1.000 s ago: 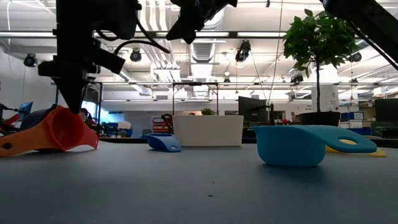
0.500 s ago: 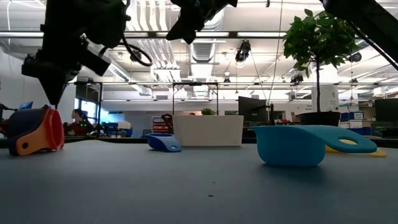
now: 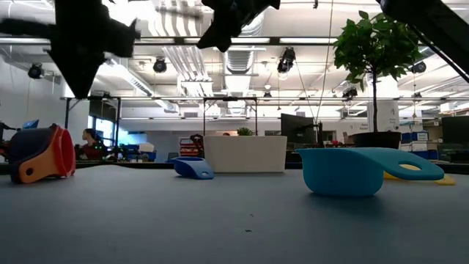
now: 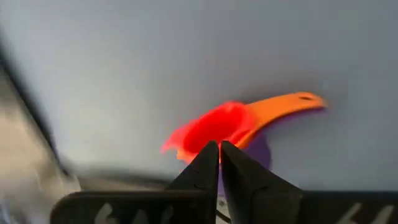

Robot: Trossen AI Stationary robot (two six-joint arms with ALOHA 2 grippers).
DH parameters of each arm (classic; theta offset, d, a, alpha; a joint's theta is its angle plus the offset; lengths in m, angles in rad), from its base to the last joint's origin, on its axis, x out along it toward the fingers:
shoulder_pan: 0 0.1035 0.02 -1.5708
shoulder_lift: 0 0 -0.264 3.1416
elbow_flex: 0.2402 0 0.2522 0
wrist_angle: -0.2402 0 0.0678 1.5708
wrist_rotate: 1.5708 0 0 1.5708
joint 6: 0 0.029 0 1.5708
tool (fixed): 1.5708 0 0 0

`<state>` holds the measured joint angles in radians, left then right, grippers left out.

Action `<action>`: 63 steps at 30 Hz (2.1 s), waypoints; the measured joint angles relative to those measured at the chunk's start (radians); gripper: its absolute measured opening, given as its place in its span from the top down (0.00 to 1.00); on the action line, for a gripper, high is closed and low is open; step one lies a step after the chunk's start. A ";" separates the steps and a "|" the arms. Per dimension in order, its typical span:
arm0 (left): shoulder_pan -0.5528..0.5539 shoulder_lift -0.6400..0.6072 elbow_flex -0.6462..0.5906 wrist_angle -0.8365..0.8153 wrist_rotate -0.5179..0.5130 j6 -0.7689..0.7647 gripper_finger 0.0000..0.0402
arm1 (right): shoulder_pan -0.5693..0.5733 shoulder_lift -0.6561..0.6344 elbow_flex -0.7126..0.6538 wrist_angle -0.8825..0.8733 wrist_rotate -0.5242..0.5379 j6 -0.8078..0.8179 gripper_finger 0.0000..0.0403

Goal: Nest measuring cups in basket
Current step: Stack the red measuring cup on top of the orange measuring cup

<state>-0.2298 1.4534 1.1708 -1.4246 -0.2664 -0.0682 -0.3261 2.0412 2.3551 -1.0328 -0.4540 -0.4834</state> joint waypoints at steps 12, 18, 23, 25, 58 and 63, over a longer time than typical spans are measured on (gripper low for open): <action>0.048 -0.137 -0.141 0.061 0.218 0.205 0.64 | -0.074 -0.034 0.000 -0.166 -0.254 0.001 0.98; 0.051 -0.138 -0.177 0.116 0.215 0.338 0.45 | -0.077 -0.038 0.000 -0.166 -0.254 0.012 0.98; 0.089 -0.114 -0.192 0.168 0.214 0.424 0.45 | -0.078 -0.038 0.000 -0.167 -0.254 0.021 0.98; 0.112 -0.109 -0.208 0.183 0.215 0.450 0.47 | -0.079 -0.038 0.000 -0.168 -0.254 0.033 0.98; 0.227 -0.107 -0.340 0.256 0.316 0.544 0.66 | -0.080 -0.043 0.001 -0.216 -0.253 0.053 0.98; 0.227 -0.107 -0.341 0.250 0.314 0.557 0.81 | -0.080 -0.043 0.001 -0.216 -0.252 0.053 0.98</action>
<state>-0.0025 1.3468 0.8295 -1.1750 0.0476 0.4891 -0.4065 1.9987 2.3558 -1.2491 -0.7063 -0.4305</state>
